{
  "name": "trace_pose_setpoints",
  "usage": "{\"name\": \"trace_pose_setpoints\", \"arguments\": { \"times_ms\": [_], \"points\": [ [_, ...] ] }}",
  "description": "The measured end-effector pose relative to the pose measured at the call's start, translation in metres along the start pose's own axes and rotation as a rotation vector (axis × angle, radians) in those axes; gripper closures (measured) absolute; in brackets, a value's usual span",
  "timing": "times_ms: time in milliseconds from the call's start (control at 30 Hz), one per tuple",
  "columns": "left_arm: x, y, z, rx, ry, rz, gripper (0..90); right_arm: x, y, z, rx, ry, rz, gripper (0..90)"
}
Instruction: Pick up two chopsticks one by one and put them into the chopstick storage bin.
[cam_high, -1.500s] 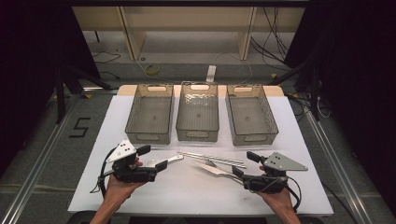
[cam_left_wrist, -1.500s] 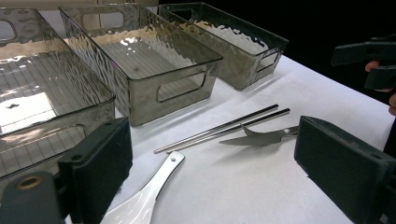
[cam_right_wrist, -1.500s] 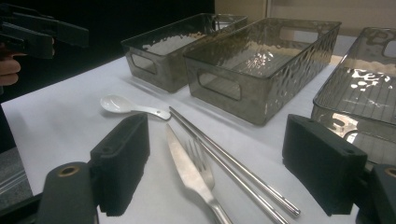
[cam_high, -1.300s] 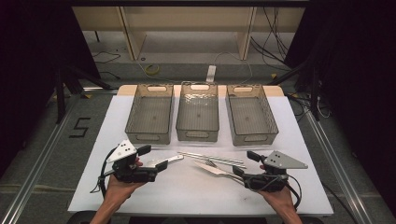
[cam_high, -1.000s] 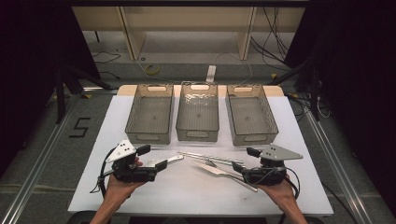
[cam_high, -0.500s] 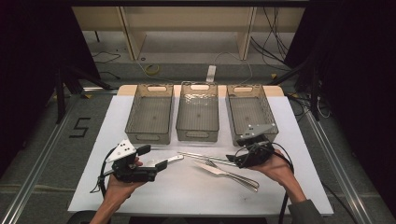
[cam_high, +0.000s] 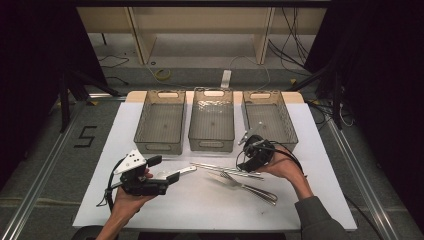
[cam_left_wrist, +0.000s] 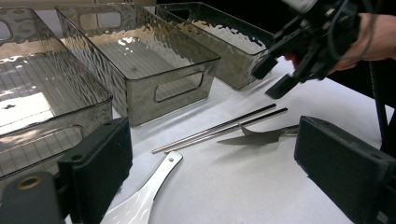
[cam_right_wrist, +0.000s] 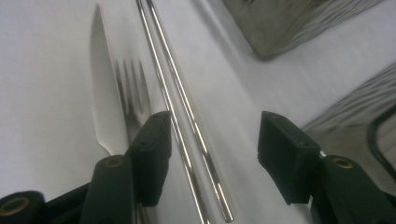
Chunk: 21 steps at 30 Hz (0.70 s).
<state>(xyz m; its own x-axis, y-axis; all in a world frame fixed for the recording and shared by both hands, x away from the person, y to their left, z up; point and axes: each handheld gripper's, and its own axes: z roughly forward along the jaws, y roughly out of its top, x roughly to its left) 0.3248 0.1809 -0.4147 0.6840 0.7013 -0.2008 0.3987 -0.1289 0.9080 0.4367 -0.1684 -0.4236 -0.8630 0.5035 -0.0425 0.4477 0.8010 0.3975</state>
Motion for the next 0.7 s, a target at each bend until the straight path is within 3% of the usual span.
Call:
{"name": "trace_pose_setpoints", "arguments": {
  "times_ms": [233, 700],
  "points": [
    [-0.001, 0.0, 0.001, -0.002, -0.006, 0.0, 10.8, -0.005, 0.0, 0.017, 0.088, 0.034, -0.02, 54.7],
    [-0.002, 0.001, 0.0, -0.005, -0.007, 0.004, 10.8, -0.012, 0.004, 0.029, 0.15, 0.076, -0.054, 65.6]
  ]
}}
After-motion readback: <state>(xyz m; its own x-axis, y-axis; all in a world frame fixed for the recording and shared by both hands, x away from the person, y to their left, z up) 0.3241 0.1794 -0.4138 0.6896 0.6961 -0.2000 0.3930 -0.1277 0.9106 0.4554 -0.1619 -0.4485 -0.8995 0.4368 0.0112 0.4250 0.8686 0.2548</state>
